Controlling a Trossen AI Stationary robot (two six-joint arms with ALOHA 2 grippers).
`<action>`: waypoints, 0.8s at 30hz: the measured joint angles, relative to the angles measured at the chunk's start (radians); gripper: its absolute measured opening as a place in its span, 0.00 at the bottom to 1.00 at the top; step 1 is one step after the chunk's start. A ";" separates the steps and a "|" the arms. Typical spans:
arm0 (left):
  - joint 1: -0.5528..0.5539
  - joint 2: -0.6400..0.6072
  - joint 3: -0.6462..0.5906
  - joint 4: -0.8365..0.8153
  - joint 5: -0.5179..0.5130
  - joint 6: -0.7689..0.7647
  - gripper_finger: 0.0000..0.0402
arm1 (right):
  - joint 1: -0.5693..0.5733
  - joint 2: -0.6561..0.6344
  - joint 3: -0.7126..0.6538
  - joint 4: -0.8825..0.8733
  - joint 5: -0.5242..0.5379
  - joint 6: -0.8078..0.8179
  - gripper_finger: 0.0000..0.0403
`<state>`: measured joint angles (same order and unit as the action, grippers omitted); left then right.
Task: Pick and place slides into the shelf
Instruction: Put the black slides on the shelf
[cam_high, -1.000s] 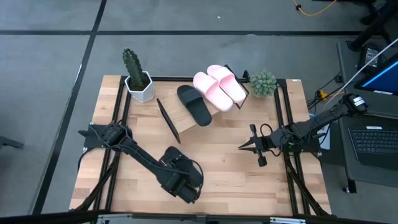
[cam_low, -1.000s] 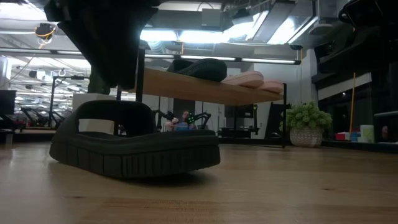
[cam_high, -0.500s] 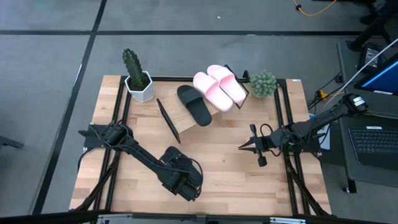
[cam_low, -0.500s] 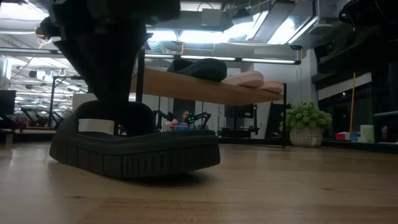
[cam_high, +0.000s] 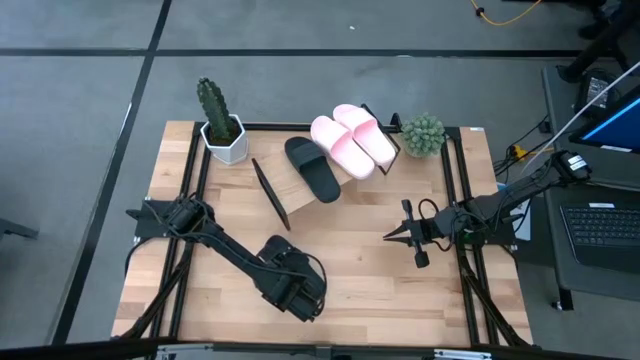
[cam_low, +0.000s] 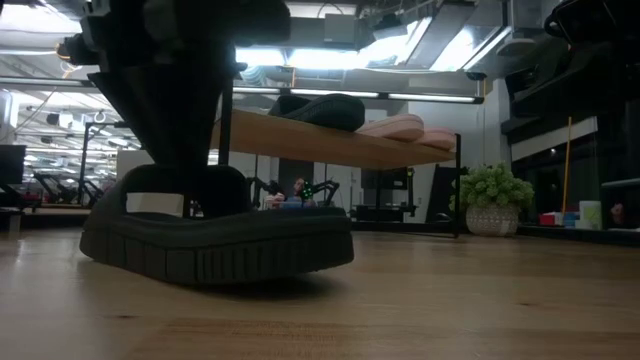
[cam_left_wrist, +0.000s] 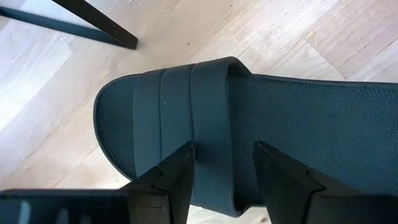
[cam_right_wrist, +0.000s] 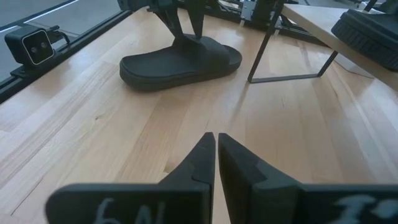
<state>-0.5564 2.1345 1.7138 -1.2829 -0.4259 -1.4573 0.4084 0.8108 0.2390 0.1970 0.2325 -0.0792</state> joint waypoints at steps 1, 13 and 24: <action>0.000 0.000 0.000 -0.001 0.000 0.000 0.39 | 0.000 0.000 0.000 0.000 0.000 0.000 0.06; 0.000 0.000 0.000 -0.049 -0.002 0.001 0.38 | 0.000 0.000 0.000 0.000 0.000 0.000 0.06; 0.001 0.000 0.000 -0.054 -0.003 0.000 0.16 | 0.000 0.000 0.000 0.000 0.000 0.000 0.06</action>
<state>-0.5552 2.1342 1.7138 -1.3372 -0.4289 -1.4570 0.4081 0.8108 0.2388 0.1970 0.2329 -0.0792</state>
